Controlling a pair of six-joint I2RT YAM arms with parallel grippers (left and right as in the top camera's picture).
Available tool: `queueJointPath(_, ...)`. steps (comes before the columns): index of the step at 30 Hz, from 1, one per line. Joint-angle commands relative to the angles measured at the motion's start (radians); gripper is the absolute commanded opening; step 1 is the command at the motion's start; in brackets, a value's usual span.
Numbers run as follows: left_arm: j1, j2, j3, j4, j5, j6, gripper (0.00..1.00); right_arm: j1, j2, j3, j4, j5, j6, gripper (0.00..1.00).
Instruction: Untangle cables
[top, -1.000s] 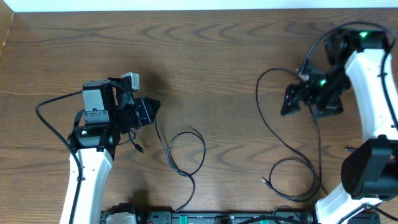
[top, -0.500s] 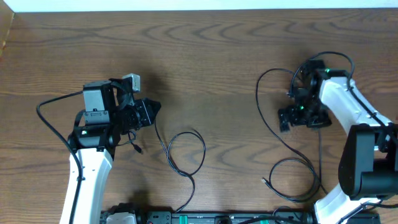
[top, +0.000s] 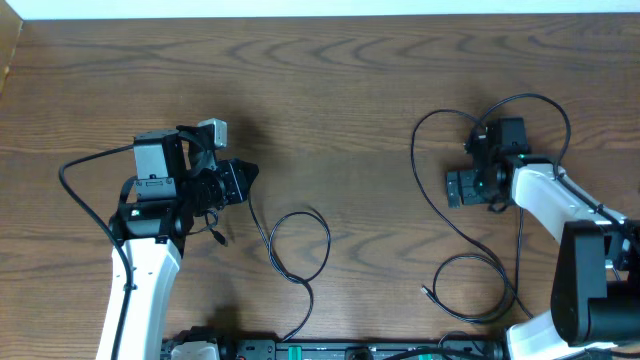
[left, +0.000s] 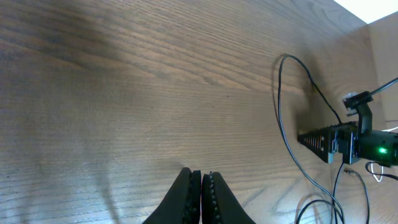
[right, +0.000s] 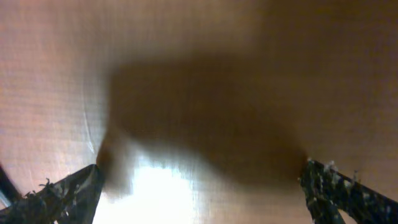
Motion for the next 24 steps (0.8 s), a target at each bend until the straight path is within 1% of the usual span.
queueJointPath(1, -0.003, 0.005, 0.013, -0.003, 0.013, 0.025, 0.08, 0.002, 0.095, -0.113, 0.032, 0.101, 0.093, 0.99)
queueJointPath(6, -0.003, 0.005, 0.013, -0.003, 0.013, 0.025, 0.08, 0.002, 0.095, -0.123, 0.068, 0.095, 0.236, 0.99)
queueJointPath(8, -0.003, 0.005, 0.013, -0.004, 0.013, 0.025, 0.08, 0.002, 0.095, -0.123, 0.071, 0.070, 0.258, 0.99)
queueJointPath(13, -0.003, 0.005, 0.013, -0.015, 0.013, 0.043, 0.08, 0.002, 0.095, -0.123, 0.062, -0.078, 0.284, 0.99)
queueJointPath(17, -0.003, 0.005, 0.013, -0.016, 0.013, 0.043, 0.08, 0.000, 0.095, -0.123, 0.032, -0.076, 0.410, 0.99)
queueJointPath(20, -0.003, 0.005, 0.013, -0.015, 0.012, 0.044, 0.09, 0.000, 0.095, -0.123, 0.052, -0.077, 0.536, 0.99)
queueJointPath(21, -0.003, 0.005, 0.013, -0.013, 0.010, 0.044, 0.13, 0.000, 0.095, -0.123, 0.061, -0.077, 0.573, 0.99)
queueJointPath(22, -0.003, 0.005, 0.013, -0.010, 0.004, 0.045, 0.24, 0.000, 0.095, -0.123, 0.080, -0.077, 0.634, 0.99)
queueJointPath(24, -0.003, 0.005, 0.013, -0.009, -0.006, 0.048, 0.34, 0.000, 0.095, -0.123, 0.105, -0.079, 0.677, 0.99)
